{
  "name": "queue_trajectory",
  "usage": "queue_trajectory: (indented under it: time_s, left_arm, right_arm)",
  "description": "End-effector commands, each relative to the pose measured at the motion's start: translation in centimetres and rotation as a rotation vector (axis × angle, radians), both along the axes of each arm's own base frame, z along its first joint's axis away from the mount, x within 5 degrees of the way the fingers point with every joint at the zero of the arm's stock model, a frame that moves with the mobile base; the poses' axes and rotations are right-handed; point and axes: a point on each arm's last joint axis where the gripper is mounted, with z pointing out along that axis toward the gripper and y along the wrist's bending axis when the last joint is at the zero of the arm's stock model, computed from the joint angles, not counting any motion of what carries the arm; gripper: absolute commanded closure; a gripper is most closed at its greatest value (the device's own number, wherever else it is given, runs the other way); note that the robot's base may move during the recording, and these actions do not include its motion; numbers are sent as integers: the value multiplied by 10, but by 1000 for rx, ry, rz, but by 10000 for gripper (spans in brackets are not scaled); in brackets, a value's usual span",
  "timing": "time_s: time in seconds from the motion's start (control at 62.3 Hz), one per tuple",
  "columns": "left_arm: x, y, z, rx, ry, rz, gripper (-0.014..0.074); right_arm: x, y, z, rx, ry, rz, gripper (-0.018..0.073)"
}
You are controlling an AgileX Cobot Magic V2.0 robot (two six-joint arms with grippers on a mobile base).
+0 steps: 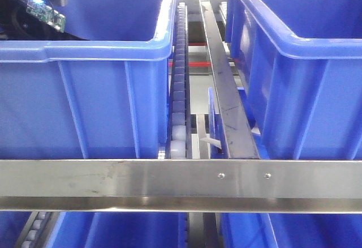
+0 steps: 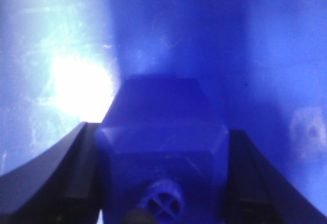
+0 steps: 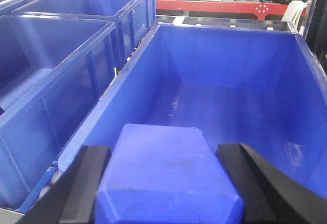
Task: Pick and sort blue part to right shelf
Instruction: 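Lower the left gripper over a blue bin and open to drop part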
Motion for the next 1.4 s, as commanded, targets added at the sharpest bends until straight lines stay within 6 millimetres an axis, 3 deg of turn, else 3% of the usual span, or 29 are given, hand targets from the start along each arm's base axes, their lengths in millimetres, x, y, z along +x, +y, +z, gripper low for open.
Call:
queue_trajectory:
  time_s: [0.0,0.112,0.273,0.449,0.61,0.866,1.123,1.38]
  left_arm:
    - [4,-1,36,-45,-126,2,33]
    - [7,-1,48,-46,-129,6,-97]
    - [4,0,68,-32,-87,17,-83]
    - [-22,3,107,-51,-133,13,41]
    - [-62,10,135,-79,-228,-1,188]
    - [-132,30,137,-92,-287,-7,349]
    - [-195,48,136,-101,-425,-22,458]
    - [-243,64,140,-80,-575,-37,473]
  right_arm:
    - [0,1,14,-9,-86,11,404]
    - [0,1,14,-9,-86,11,404]
    - [0,1,14,-9,-86,11,404]
    - [0,1,14,-9,-86,11,404]
    - [0,1,13,-10,-82,10,404]
    - [6,3,12,-24,-34,3,404]
    - [47,19,39,-67,100,-6,404]
    - [123,44,72,-146,353,-68,404]
